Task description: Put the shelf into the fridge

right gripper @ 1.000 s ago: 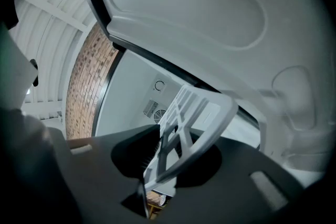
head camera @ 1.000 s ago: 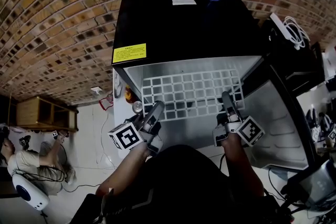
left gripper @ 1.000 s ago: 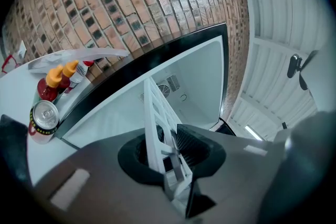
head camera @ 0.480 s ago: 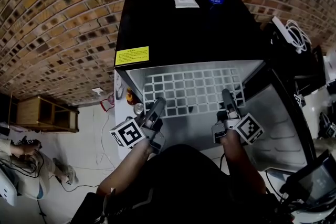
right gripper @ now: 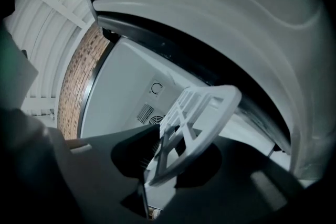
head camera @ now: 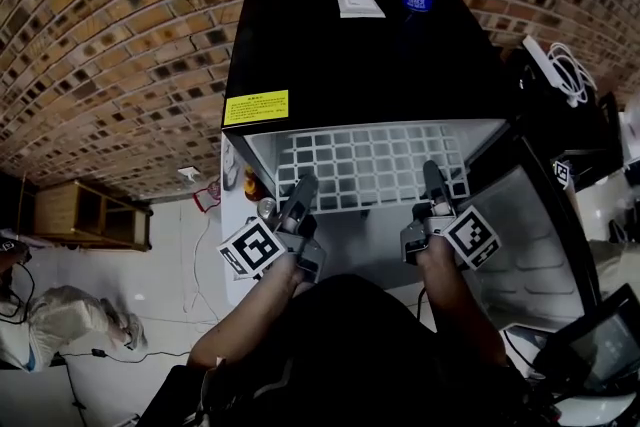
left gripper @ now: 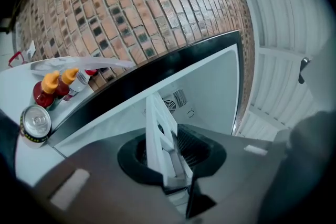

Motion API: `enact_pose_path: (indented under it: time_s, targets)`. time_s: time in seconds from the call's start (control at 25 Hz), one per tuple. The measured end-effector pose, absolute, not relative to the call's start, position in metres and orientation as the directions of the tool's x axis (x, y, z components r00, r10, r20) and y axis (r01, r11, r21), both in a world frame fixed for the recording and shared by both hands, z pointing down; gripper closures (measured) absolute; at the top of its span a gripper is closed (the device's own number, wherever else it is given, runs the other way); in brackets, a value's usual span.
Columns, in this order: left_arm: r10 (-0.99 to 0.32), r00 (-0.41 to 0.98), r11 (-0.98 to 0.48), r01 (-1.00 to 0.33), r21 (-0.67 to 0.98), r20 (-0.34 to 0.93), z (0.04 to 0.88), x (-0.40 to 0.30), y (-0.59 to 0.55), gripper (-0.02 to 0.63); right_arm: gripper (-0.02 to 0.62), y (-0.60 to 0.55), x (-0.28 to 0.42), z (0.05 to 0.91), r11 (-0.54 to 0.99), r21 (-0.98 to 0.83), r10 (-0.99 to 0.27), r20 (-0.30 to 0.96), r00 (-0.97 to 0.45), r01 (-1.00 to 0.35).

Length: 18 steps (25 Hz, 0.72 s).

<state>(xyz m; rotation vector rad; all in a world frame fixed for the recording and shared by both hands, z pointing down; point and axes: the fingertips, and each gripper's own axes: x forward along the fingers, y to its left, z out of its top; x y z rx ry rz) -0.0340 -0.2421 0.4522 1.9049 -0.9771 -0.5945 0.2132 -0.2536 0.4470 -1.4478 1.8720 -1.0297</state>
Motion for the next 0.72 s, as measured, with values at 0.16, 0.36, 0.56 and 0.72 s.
enact_pose_path:
  time_s: [0.16,0.36,0.56,0.72]
  targets:
    - [-0.834,0.551,-0.289,-0.388,0.875,-0.031,0.451,-0.035,-0.250,0.531,0.492,-0.261,0.213,0.447,0.120,-0.827,-0.965,0.033,-0.261,-0.549]
    - [-0.852,0.521,-0.290,-0.388,0.875,-0.052,0.451,-0.036,-0.260,0.529,0.492,-0.270,0.213,0.446,0.115,-0.827,-0.966,0.036,-0.257,-0.550]
    - [-0.865,0.498,-0.283,-0.403,0.870,-0.051,0.449,-0.037,-0.266,0.528,0.491,-0.277,0.212,0.446,0.117,-0.823,-0.966,0.036,-0.255,-0.557]
    - [-0.878,0.473,-0.298,-0.418,0.858,-0.075,0.448,-0.037,-0.272,0.522,0.486,-0.283,0.213,0.445,0.119,-0.807,-0.969,0.032,-0.244,-0.579]
